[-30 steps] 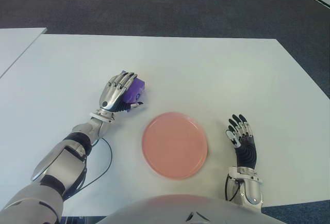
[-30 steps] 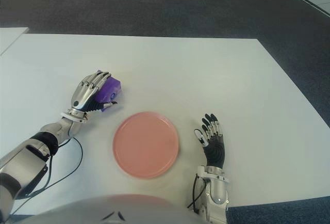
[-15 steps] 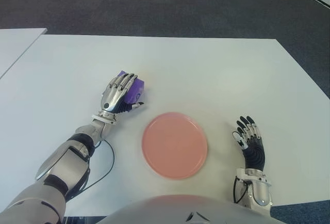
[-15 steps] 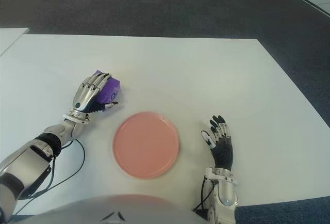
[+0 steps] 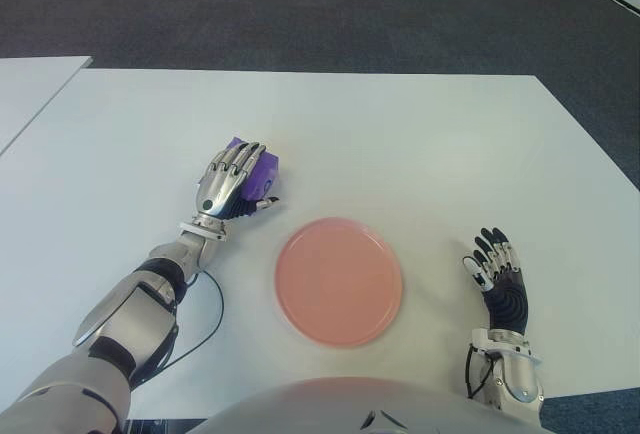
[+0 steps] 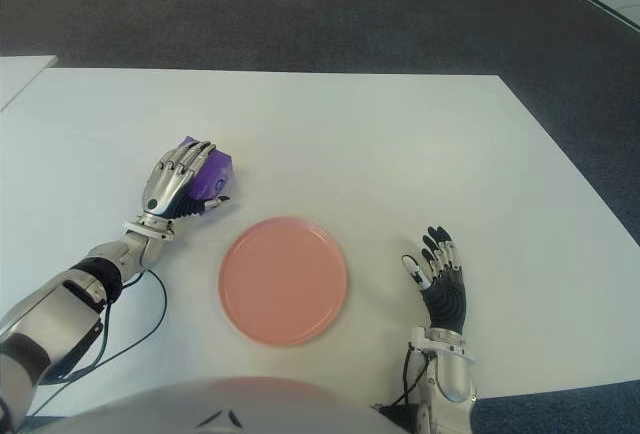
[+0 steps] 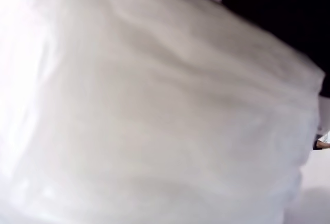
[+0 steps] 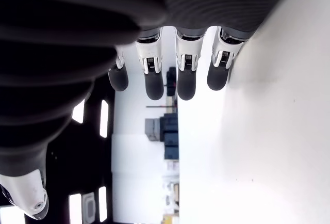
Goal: Put the tissue paper into the plate.
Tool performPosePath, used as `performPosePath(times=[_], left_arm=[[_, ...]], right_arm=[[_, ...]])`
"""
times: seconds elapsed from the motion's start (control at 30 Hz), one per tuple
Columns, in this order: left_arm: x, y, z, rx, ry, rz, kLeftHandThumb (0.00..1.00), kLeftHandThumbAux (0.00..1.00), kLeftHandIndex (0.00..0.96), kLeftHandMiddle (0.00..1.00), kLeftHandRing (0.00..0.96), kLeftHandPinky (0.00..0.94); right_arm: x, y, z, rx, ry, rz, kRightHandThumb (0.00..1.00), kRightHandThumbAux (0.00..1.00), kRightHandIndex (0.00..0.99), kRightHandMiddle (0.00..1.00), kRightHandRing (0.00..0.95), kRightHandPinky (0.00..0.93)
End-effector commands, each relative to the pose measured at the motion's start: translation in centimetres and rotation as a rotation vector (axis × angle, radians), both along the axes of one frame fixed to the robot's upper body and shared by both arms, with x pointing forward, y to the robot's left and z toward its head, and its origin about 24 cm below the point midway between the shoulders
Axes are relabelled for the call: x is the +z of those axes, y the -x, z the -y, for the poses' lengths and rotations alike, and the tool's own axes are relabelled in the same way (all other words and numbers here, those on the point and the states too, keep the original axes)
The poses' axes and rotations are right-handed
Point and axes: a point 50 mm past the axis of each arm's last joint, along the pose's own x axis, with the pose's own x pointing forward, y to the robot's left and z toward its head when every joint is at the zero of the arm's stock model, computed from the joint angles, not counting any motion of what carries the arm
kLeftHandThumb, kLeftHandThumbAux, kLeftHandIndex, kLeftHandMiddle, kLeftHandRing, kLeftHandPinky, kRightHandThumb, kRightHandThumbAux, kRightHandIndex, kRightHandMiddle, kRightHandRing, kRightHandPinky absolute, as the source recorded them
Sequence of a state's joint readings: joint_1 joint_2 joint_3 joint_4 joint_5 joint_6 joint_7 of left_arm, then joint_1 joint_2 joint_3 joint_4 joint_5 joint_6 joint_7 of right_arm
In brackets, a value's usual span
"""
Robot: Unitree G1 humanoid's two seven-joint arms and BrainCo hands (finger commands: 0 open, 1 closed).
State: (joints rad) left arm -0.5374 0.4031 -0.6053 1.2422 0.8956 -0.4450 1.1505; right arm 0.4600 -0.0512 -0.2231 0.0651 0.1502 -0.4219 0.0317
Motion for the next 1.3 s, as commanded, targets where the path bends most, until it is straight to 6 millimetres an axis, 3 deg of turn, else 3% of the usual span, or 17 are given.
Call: performPosePath(times=[0.03,0.4,0.87,1.2,1.3], left_arm=[[-2.2,1.3,0.8,0.017,-0.018,-0.117,0.200,0.465,0.082,0.139,0.138,0.185],[-3.1,1.8,1.1,0.067,-0.082,-0.111,0.231,0.484,0.094,0.150,0.142,0.185],[-3.2,1.8,0.9,0.122,-0.114,-0.108,0.252,0.491,0.119,0.161,0.148,0.177],[-3.3,1.7,0.5,0.162,-0.156,-0.123,0.194,0.484,0.101,0.141,0.121,0.127],[-3.4,1.5,0.4,0.182,-0.179,-0.139,0.167,0.472,0.083,0.118,0.090,0.057]], right_arm=[[-3.7,3.6,0.2,-0.056,-0.083,-0.267,0.185,0.643,0.093,0.138,0.106,0.105],[-2.6,3.9,1.4,0.000,-0.052,-0.086,0.112,0.662,0.094,0.124,0.102,0.128],[-2.4,4.3,2.4,0.002,-0.053,-0.079,0.080,0.657,0.106,0.130,0.122,0.157],[-2.2,4.2,2.6,0.017,-0.061,-0.077,0.089,0.662,0.107,0.135,0.126,0.158],[-2.2,4.2,2.8,0.024,-0.064,-0.077,0.090,0.661,0.106,0.134,0.125,0.157]])
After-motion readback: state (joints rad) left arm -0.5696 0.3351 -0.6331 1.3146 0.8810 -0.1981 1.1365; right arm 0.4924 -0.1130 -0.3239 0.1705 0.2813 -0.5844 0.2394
